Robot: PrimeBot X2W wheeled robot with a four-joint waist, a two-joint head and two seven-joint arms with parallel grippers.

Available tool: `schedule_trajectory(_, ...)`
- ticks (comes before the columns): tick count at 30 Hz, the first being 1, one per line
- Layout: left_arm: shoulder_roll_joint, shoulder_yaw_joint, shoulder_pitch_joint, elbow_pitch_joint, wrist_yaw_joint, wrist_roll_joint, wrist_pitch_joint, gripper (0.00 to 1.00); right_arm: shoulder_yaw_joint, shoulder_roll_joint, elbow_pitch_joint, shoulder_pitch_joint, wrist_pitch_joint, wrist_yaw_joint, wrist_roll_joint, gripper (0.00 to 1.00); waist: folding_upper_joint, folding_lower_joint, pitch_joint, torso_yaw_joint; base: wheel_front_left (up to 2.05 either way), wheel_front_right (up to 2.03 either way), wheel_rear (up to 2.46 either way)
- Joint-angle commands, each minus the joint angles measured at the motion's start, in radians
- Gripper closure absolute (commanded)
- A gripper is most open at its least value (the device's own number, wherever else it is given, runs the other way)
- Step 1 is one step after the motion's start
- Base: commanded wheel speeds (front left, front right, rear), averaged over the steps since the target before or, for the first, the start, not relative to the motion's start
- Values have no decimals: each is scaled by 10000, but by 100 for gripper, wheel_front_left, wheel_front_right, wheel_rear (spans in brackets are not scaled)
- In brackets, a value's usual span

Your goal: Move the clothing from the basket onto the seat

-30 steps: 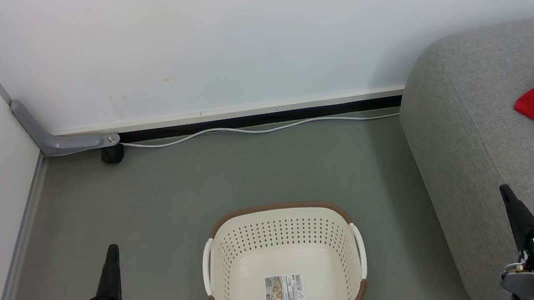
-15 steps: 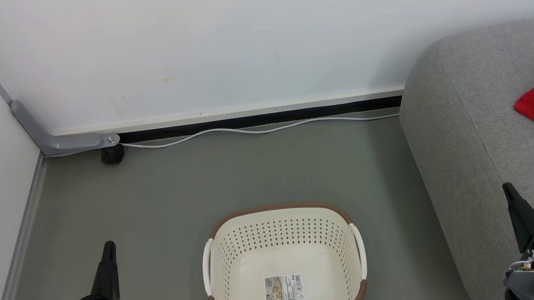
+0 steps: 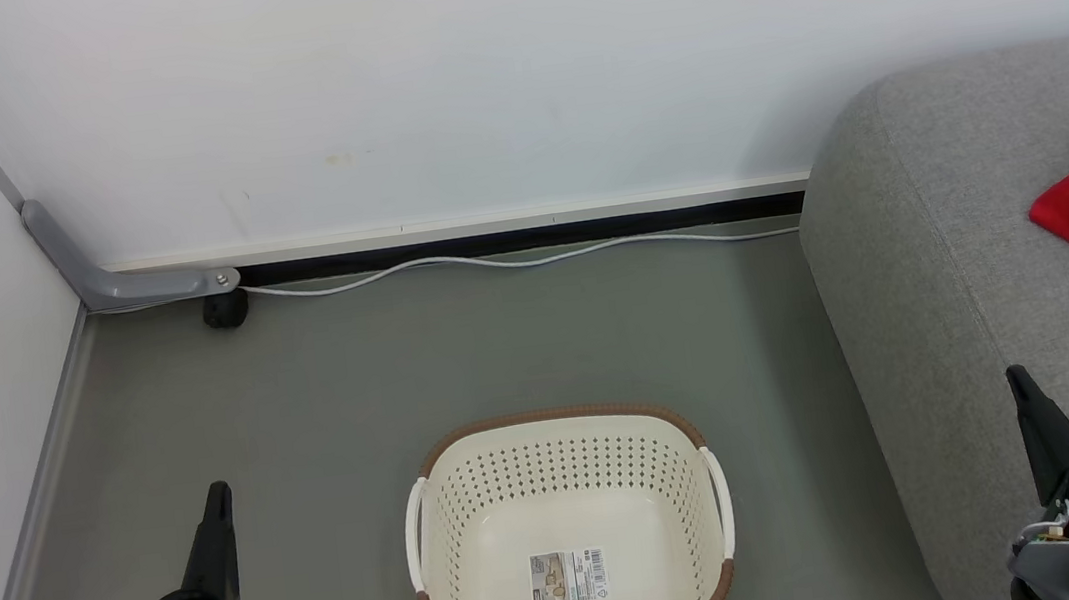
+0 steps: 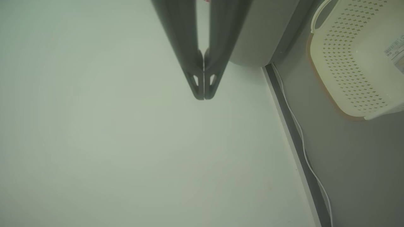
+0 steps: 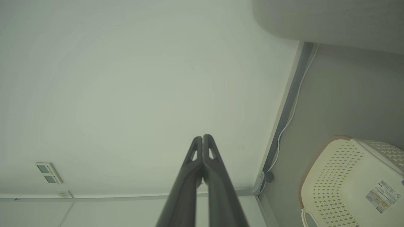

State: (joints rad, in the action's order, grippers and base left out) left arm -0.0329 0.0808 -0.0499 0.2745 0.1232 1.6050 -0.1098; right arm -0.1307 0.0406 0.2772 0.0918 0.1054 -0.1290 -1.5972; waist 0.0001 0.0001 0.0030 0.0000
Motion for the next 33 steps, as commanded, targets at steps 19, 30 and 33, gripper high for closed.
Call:
schedule_trajectory(19, -173, 330, -582, -291, 75, 36, -35, 100, 167, 97, -324, 161, 80, -17, -113, 100, -1, 0, 0, 0, 0, 0, 0)
schedule_trajectory(30, -173, 330, -582, -292, 75, 36, -34, 100, 168, 97, -324, 161, 79, -17, -113, 100, -1, 0, 1, 0, 0, 0, 0)
schedule_trajectory(33, -173, 329, -582, -292, 75, 36, -34, 100, 168, 97, -324, 161, 79, -17, -114, 100, -1, 0, 1, 0, 0, 0, 0)
